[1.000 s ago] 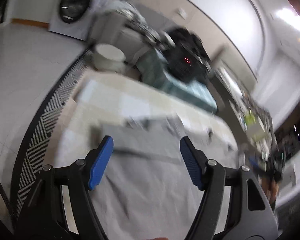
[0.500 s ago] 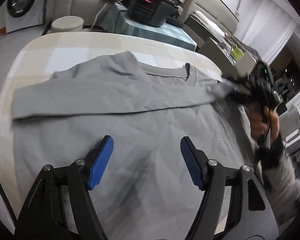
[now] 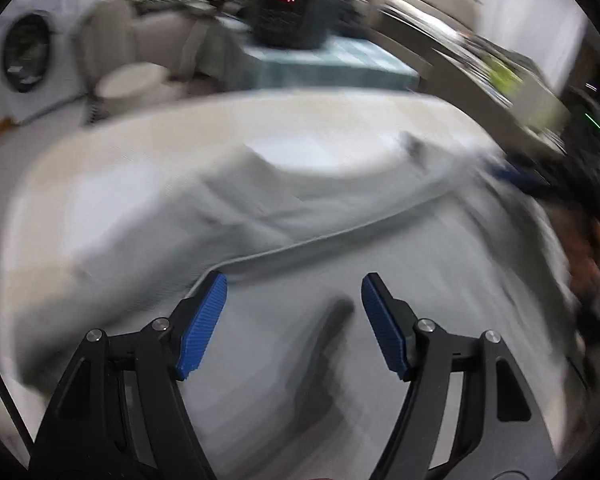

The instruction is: Fold small clothes

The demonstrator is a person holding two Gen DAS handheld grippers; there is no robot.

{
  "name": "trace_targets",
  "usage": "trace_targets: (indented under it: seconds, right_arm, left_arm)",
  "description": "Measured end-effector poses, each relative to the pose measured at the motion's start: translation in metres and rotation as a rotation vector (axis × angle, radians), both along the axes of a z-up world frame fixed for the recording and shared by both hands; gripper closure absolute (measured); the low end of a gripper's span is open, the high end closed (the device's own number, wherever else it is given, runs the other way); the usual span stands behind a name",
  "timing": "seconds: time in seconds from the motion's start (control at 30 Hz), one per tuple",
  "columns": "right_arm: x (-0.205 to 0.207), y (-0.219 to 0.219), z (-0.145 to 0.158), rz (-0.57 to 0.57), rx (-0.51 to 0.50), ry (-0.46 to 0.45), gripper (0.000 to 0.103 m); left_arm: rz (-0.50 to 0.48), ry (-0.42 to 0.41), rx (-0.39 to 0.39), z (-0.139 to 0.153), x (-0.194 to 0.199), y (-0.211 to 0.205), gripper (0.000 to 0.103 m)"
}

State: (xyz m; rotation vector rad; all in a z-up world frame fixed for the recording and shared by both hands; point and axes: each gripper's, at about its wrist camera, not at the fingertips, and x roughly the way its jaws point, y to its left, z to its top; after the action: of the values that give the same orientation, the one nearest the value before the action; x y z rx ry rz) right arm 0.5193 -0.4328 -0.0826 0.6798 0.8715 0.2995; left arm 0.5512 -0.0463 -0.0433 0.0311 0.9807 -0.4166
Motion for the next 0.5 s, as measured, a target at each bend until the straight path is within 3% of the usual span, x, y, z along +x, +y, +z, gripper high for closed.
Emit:
trace_targets:
  seconds: [0.1, 0.17, 0.27, 0.43, 0.5]
  right_arm:
    - [-0.012, 0.003, 0.003, 0.019, -0.051, -0.012, 0.058]
    - [-0.018, 0.002, 0.002, 0.020, -0.068, -0.012, 0.058]
    - [-0.025, -0.004, -0.001, 0.017, -0.065, -0.004, 0.058]
    - [-0.042, -0.002, -0.004, 0.037, -0.068, 0.018, 0.058]
    - [-0.053, 0.001, -0.002, 0.055, -0.068, 0.020, 0.058]
  left_arm:
    - [0.163, -0.079, -0.035, 0.017, 0.023, 0.026, 0.036]
    - [0.213, -0.090, -0.090, 0.027, 0.029, 0.040, 0.036]
    - [0.205, -0.093, -0.181, 0.040, 0.018, 0.051, 0.036]
    - [0.163, -0.087, -0.191, 0.050, -0.027, 0.068, 0.035]
    - [0.160, -0.074, -0.173, 0.051, -0.055, 0.076, 0.029]
